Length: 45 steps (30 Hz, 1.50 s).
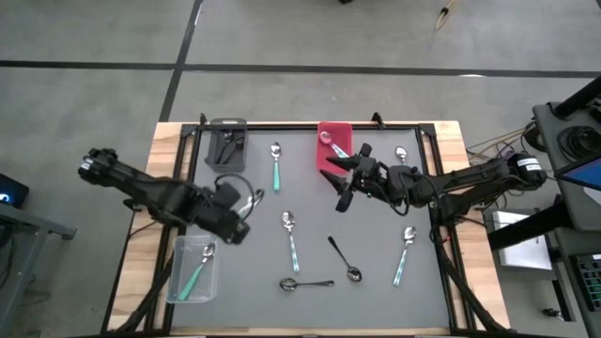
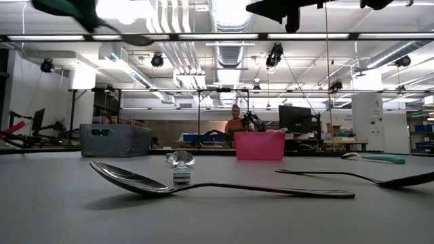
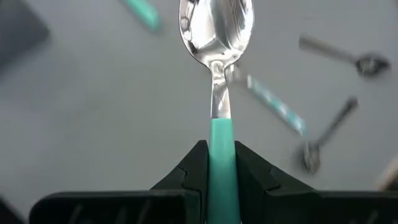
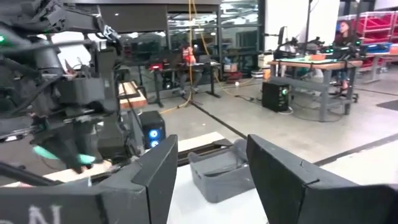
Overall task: Sort silverware by color (type)
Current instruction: Put the green spoon into the transparent bin
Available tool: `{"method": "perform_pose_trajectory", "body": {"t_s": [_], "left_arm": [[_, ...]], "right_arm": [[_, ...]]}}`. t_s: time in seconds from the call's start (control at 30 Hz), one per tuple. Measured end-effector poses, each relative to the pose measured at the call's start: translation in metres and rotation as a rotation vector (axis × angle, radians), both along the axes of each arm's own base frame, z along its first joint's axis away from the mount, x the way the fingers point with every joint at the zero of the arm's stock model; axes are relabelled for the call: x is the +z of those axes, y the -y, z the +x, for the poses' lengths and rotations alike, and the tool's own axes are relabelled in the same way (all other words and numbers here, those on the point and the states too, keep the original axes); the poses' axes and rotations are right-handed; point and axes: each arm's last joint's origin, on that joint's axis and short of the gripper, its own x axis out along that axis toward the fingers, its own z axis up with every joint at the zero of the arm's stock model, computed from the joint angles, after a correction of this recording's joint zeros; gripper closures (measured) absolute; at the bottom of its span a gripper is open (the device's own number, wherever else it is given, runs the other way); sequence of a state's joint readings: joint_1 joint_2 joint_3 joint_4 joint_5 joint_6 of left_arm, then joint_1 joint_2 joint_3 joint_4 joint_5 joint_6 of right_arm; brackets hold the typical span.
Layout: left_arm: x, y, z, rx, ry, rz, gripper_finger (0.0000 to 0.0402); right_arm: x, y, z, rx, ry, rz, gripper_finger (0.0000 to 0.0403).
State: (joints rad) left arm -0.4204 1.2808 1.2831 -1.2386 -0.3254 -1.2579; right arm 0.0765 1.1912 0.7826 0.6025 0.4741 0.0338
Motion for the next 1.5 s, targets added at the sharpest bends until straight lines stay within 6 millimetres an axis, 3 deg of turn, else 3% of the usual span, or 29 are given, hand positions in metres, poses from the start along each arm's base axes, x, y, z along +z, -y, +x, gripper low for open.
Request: {"method": "perform_pose_trajectory", "body": {"t_s": [0.37,0.7,0.97,1.5], "left_arm": [[-0.021,0.068,-0.034,0.052,-0.287,-0.349,0.0369],[-0.036,0.115,-0.068,0.167,-0.457,-0.33,0.0369],[-0.052,0.128,-0.078,0.309,-0.526,-0.237,0.0369],[-0.09,0.114,-0.083,0.304,-0.466,-0.117,0.0369]], "right_arm": [[-0.001,0.0,0.0,-0.001,-0.011,-0.001,0.022],[-0.001,0.0,0.0,0.0,-0.01,0.0,0.022],[-0.002,0.0,0.0,0.003,-0.009,0.015,0.022],[-0.002,0.0,0.0,0.002,-0.016,0.005,0.022]]}}
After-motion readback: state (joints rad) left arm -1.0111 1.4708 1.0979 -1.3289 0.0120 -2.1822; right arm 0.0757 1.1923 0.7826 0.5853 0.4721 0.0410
